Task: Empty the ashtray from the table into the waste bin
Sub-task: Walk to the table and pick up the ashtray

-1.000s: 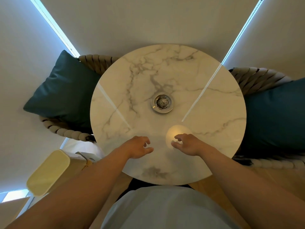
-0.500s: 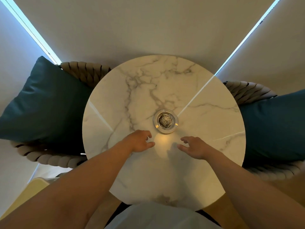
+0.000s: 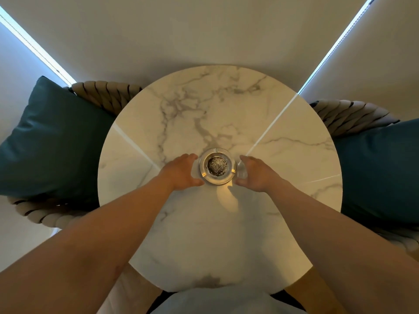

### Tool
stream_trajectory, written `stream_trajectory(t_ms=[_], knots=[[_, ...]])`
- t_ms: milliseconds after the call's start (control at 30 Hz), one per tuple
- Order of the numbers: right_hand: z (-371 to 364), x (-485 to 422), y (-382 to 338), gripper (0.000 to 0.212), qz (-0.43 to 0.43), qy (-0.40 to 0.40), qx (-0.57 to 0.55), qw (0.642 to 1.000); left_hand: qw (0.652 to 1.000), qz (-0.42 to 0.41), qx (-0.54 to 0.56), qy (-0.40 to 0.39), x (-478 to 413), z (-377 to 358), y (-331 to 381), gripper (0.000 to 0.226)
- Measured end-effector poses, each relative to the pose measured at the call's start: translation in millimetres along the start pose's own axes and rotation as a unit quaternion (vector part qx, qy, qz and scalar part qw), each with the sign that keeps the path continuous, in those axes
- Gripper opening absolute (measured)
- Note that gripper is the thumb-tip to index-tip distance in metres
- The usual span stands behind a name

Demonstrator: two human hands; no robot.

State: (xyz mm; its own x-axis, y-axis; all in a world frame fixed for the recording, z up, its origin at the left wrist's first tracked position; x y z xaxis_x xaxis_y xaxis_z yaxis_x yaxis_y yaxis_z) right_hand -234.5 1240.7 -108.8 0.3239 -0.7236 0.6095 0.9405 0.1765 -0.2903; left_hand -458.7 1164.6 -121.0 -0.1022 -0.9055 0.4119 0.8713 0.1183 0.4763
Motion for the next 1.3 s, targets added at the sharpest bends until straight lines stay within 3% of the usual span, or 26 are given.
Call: stream_trajectory(t_ms=[267,433,1167,1300], knots=[[-14,-28,-9,0.122,0.013,0.037,0.062,0.997,0.995,-0.041,-0.081,0.032,-24,-9,10,0.117],[-26,-37,-13,0.132,0.010,0.051,0.072,0.996,0.995,-0.039,-0.083,0.024,-32,-23,8,0.132],[-25,-33,-18,0.116,0.013,0.050,0.061,0.997,0.997,-0.054,-0.051,0.039,-35,-27,14,0.124],[-24,-25,-17,0.118,0.025,0.048,0.052,0.997,0.997,-0.060,-0.032,0.049,-26,-24,19,0.112]])
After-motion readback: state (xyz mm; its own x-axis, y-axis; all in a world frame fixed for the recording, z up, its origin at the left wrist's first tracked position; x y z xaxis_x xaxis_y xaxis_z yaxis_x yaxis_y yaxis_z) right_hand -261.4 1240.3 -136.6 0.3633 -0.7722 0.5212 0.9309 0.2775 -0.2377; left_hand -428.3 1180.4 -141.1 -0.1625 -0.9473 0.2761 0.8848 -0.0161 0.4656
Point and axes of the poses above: each hand's wrist, its own x-axis away from the middle knuckle, its own z-axis out of the back of the hand, y = z × x, the point moved 4 cm from there along -x, towards the middle knuckle, and after that the axes turned 11 degrees about -z, right-handed, at the moved point
